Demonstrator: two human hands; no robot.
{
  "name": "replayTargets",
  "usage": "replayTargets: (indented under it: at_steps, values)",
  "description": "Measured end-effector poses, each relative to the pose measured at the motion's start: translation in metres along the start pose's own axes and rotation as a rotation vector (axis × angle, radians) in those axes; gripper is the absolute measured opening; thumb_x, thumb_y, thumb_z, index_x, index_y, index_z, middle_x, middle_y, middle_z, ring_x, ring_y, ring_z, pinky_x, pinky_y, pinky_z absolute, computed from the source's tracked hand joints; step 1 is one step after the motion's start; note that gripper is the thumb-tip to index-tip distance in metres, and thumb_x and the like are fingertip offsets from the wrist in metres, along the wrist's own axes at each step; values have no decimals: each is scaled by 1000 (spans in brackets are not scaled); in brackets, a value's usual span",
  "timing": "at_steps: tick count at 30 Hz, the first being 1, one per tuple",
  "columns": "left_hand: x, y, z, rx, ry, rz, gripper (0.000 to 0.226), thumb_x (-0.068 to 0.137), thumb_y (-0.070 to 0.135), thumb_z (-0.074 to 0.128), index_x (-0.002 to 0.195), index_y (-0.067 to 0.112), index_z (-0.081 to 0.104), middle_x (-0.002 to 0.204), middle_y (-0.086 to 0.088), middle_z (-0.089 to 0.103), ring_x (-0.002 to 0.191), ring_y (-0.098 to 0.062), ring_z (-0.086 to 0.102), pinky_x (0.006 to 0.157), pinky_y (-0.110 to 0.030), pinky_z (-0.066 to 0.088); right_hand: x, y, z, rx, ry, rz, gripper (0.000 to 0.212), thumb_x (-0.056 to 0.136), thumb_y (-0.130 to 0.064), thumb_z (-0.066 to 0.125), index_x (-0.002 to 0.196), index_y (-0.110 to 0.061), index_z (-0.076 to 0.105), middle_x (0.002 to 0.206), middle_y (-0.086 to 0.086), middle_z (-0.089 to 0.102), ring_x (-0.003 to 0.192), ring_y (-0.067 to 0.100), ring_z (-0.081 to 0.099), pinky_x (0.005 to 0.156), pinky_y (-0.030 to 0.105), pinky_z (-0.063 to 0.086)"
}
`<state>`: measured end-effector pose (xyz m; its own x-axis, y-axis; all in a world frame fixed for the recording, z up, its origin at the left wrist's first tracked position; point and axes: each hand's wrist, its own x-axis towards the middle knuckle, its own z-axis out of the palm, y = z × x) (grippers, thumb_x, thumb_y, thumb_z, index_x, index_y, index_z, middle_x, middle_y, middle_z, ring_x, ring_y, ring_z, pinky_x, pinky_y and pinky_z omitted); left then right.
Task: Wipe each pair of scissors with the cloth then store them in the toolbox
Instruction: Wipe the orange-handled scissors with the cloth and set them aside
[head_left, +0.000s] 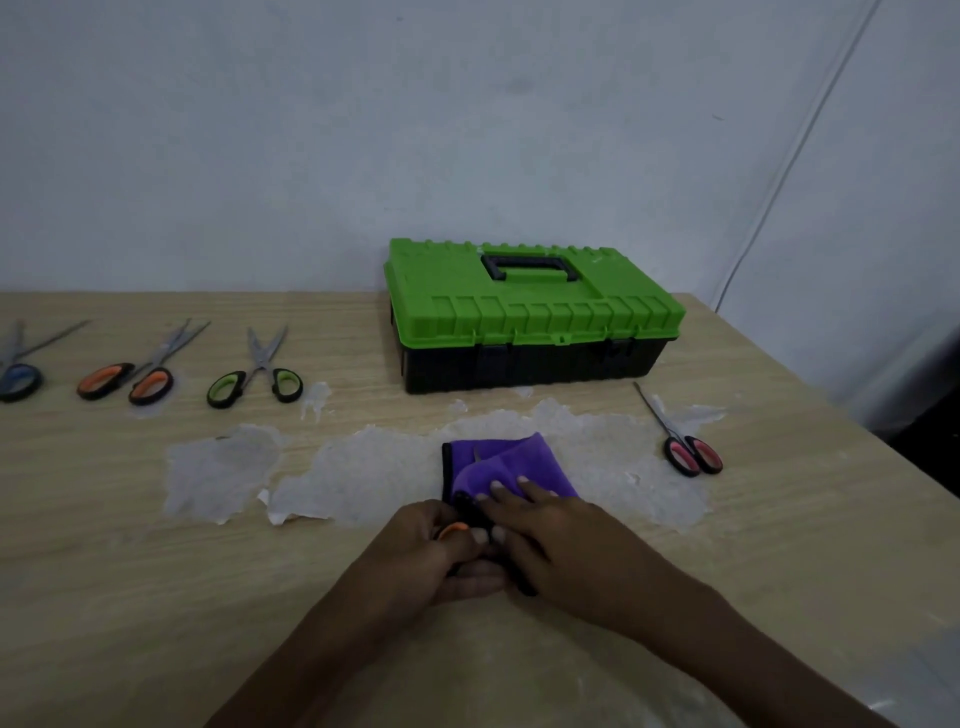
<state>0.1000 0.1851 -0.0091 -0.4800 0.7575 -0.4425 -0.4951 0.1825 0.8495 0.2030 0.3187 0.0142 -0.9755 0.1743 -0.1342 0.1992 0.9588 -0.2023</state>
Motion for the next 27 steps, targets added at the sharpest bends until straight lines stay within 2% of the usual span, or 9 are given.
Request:
replayTargets:
  at_steps: [3, 7, 12, 15, 17, 19, 22, 25, 27]
  values:
    - [-2, 1, 2, 9, 14, 10, 18, 95, 0, 57, 111, -8, 57, 99, -26, 74, 83, -33, 76, 65, -30, 62, 15, 3, 0, -74, -15, 29, 48, 103, -34, 28, 151, -28, 19, 158, -8, 19, 146, 15, 14, 114, 38, 26]
    - [-3, 2, 0, -15, 10, -8, 17, 95, 0, 57, 110, -8, 58, 98, -25, 75, 86, -35, 76, 71, -33, 63, 39, 1, -3, -100, -15, 73, 48, 104, -33, 26, 151, -22, 21, 158, -2, 22, 146, 17, 15, 115, 42, 27]
    - [-1, 1, -2, -29, 0, -25, 19, 93, -3, 59, 110, -10, 62, 101, -26, 74, 92, -34, 75, 78, -36, 62, 5, -8, -13, -191, -152, 29, 51, 104, -31, 29, 151, -19, 15, 160, -1, 14, 147, 21, 10, 114, 43, 30]
    - [0, 0, -2, -20, -19, -21, 19, 93, -2, 59, 111, -9, 62, 100, -23, 75, 93, -32, 75, 83, -39, 61, -7, -5, -17, -160, -134, -10, 48, 103, -34, 28, 150, -26, 21, 158, -8, 19, 147, 15, 10, 113, 39, 30]
    - [0, -1, -3, -22, -23, -10, 18, 94, -2, 57, 111, -9, 61, 100, -23, 75, 93, -32, 75, 84, -39, 61, -7, 2, -20, -96, -90, -42, 44, 102, -37, 33, 146, -36, 31, 154, -17, 28, 144, 8, 18, 110, 35, 34]
    - [0, 0, -2, -16, -18, -4, 17, 94, -3, 57, 110, -8, 61, 99, -24, 75, 93, -33, 75, 81, -38, 62, -2, 19, -20, -40, -39, -53, 41, 98, -39, 45, 138, -41, 42, 146, -21, 40, 135, 5, 36, 105, 32, 40]
    - [-3, -1, -3, 15, -14, -2, 18, 94, 0, 59, 112, -2, 60, 97, -18, 77, 90, -30, 76, 82, -38, 62, 6, 47, -17, 73, 146, 66, 29, 95, -34, 54, 123, -36, 60, 122, -13, 64, 109, 8, 59, 90, 25, 47]
    - [-6, -1, -4, -15, -18, -6, 18, 94, 0, 59, 112, -2, 58, 97, -17, 77, 90, -31, 75, 85, -42, 60, 8, 56, -19, 347, 380, 186, 7, 94, -23, 55, 95, -25, 62, 88, -7, 67, 82, 7, 62, 67, 22, 48]
    - [-6, -1, -4, -33, -17, -8, 18, 93, -1, 59, 111, -2, 57, 97, -17, 77, 90, -33, 75, 85, -44, 59, 4, 53, -21, 460, 474, 218, 7, 91, -19, 54, 85, -17, 56, 76, -1, 59, 68, 8, 56, 56, 21, 44]
